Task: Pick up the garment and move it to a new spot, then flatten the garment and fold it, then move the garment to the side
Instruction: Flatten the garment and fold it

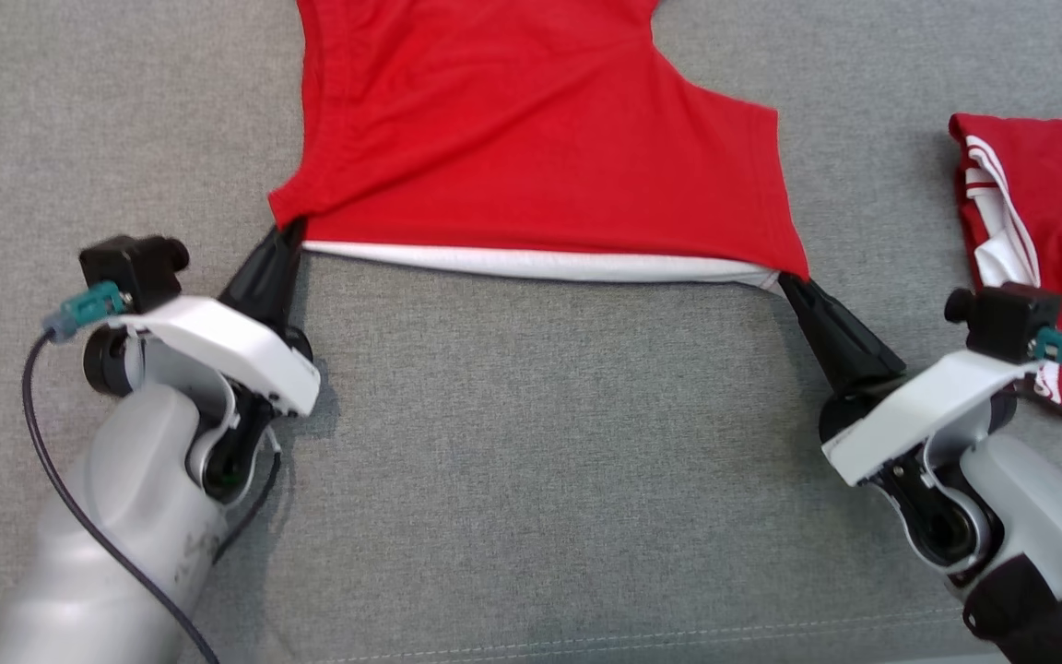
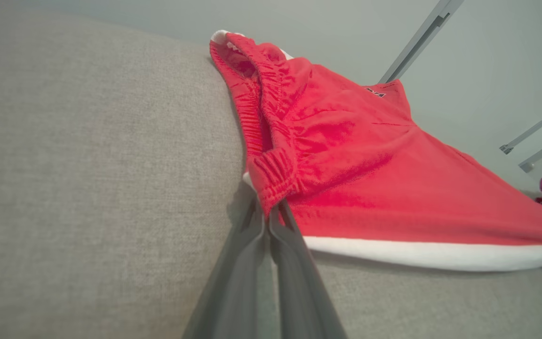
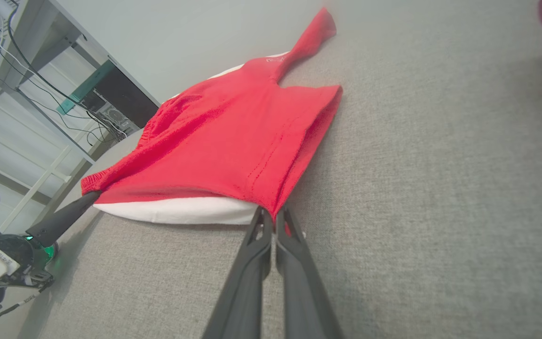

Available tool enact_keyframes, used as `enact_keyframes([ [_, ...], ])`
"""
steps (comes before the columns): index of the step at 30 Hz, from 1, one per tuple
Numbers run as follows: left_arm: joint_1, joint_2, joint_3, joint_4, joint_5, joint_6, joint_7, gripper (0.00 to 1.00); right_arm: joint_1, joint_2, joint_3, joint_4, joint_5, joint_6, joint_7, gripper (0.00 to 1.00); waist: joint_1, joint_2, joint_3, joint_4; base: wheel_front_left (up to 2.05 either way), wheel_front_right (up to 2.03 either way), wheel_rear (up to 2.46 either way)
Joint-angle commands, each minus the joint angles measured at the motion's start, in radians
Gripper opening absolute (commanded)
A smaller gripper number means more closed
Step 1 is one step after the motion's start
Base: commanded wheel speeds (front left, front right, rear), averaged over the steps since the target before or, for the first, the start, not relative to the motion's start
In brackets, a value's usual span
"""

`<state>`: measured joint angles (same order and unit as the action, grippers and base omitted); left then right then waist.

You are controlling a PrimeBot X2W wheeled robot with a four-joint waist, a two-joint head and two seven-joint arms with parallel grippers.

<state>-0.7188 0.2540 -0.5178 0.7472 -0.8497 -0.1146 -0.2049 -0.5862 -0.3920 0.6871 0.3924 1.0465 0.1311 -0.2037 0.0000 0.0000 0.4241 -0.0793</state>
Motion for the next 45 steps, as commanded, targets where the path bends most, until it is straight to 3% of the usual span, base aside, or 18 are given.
enact_keyframes([
  [1, 0.029, 0.050, 0.023, -0.020, 0.011, 0.003, -0.011, 0.00, 0.052, -0.030, -0.009, -0.032, 0.012, 0.000, -0.021, 0.00, 0.0000, 0.0000, -0.017, -0.006, 0.00, 0.00, 0.00],
  [6, 0.151, 0.074, 0.016, -0.151, 0.034, 0.054, -0.031, 0.00, 0.182, -0.050, -0.058, -0.127, 0.006, 0.000, -0.043, 0.00, 0.0000, 0.0000, -0.069, -0.007, 0.00, 0.00, 0.00],
  [15, 0.488, 0.130, 0.033, -0.482, 0.010, 0.244, 0.001, 0.00, 0.474, -0.051, -0.179, -0.217, -0.058, 0.000, -0.001, 0.00, 0.0000, 0.0000, -0.186, 0.016, 0.00, 0.00, 0.00],
  [21, 0.610, 0.139, 0.032, -0.590, -0.020, 0.300, 0.032, 0.00, 0.589, 0.001, -0.261, -0.248, -0.151, 0.000, 0.078, 0.00, 0.0000, 0.0000, -0.218, 0.034, 0.00, 0.00, 0.00],
  [22, 0.616, 0.137, 0.030, -0.597, -0.022, 0.304, 0.033, 0.00, 0.597, 0.013, -0.276, -0.256, -0.171, 0.000, 0.083, 0.09, 0.0000, 0.0000, -0.220, 0.037, 0.00, 0.00, 0.00],
  [23, 0.620, 0.132, 0.028, -0.600, -0.027, 0.307, 0.040, 0.21, 0.607, 0.029, -0.291, -0.260, -0.181, 0.000, 0.094, 0.45, 0.0000, 0.0000, -0.223, 0.041, 0.00, 0.00, 0.00],
  [24, 0.620, 0.132, 0.028, -0.600, -0.027, 0.307, 0.040, 0.21, 0.607, 0.029, -0.291, -0.260, -0.181, 0.000, 0.094, 0.45, 0.0000, 0.0000, -0.223, 0.041, 0.00, 0.00, 0.00],
  [25, 0.622, 0.131, 0.021, -0.601, -0.027, 0.309, 0.048, 1.00, 0.613, 0.040, -0.299, -0.269, -0.194, 0.000, 0.106, 0.97, 0.0000, 0.0000, -0.227, 0.043, 0.00, 0.00, 0.00],
  [32, 0.605, 0.127, 0.035, -0.619, -0.008, 0.308, 0.004, 1.00, 0.635, 0.085, -0.387, -0.358, -0.291, 0.000, 0.117, 1.00, 0.0000, 0.0000, -0.248, 0.047, 0.00, 0.00, 0.00],
  [37, 0.525, 0.179, 0.056, -0.679, 0.120, 0.364, -0.032, 1.00, 0.613, 0.097, -0.497, -0.426, -0.452, 0.000, 0.029, 1.00, 0.0000, 0.0000, -0.258, 0.061, 0.00, 0.00, 0.00],
  [45, 0.453, 0.254, 0.098, -0.813, 0.296, 0.463, -0.050, 1.00, 0.521, 0.180, -0.595, -0.475, -0.798, 0.000, -0.042, 1.00, 0.0000, 0.0000, -0.304, 0.055, 0.00, 0.00, 0.00],
])
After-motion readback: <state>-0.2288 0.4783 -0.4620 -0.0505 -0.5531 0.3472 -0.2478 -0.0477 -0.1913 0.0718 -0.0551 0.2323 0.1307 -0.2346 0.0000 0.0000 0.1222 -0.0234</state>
